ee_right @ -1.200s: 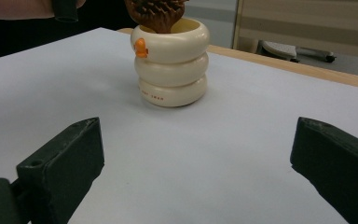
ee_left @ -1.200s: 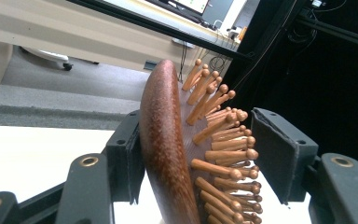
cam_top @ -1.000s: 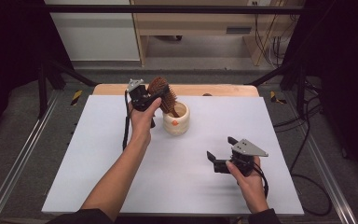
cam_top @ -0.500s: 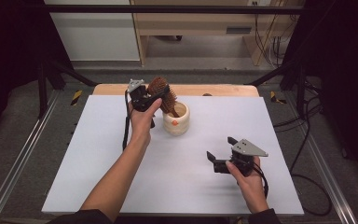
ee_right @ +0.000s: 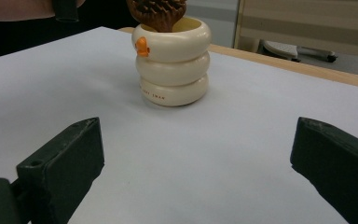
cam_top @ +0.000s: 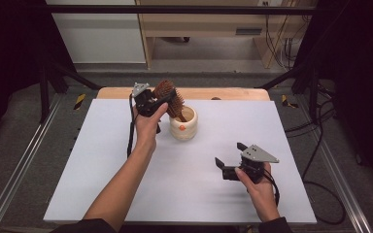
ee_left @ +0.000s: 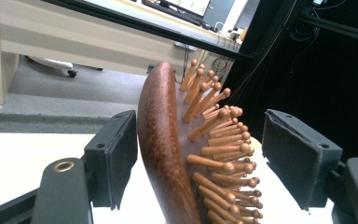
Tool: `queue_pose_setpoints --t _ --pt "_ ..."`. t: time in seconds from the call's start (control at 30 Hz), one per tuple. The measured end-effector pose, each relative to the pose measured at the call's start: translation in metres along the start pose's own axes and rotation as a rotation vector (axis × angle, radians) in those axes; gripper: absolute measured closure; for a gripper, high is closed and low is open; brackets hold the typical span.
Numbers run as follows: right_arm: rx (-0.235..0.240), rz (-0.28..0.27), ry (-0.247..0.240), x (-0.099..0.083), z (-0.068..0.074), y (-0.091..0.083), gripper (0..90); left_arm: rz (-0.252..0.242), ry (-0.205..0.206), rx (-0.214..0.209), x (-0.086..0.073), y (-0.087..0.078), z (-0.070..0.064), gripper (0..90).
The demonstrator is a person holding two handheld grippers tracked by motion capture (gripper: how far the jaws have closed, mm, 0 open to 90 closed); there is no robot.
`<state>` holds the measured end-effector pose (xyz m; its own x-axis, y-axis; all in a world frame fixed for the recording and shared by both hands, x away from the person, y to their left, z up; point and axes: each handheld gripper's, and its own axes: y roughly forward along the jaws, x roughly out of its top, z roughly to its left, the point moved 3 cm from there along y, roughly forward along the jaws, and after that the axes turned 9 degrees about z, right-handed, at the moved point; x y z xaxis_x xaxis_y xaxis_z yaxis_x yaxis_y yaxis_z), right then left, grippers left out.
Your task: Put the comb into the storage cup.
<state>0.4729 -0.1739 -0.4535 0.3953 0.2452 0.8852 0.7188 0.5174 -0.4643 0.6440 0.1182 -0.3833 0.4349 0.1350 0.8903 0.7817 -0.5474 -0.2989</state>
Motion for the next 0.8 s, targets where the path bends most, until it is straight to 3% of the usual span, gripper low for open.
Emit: queue_pose_setpoints --t 0.3,0.8 --pt "0.000 0.001 -0.002 0.0000 0.0004 0.0003 3.4 -0.007 0.020 0.007 -0.0005 -0.0027 0.0000 24.9" --pt "0.001 0.002 -0.003 0.0000 0.0010 0.0006 3.4 0.001 0.030 0.035 -0.0003 -0.0055 0.0006 10.2"
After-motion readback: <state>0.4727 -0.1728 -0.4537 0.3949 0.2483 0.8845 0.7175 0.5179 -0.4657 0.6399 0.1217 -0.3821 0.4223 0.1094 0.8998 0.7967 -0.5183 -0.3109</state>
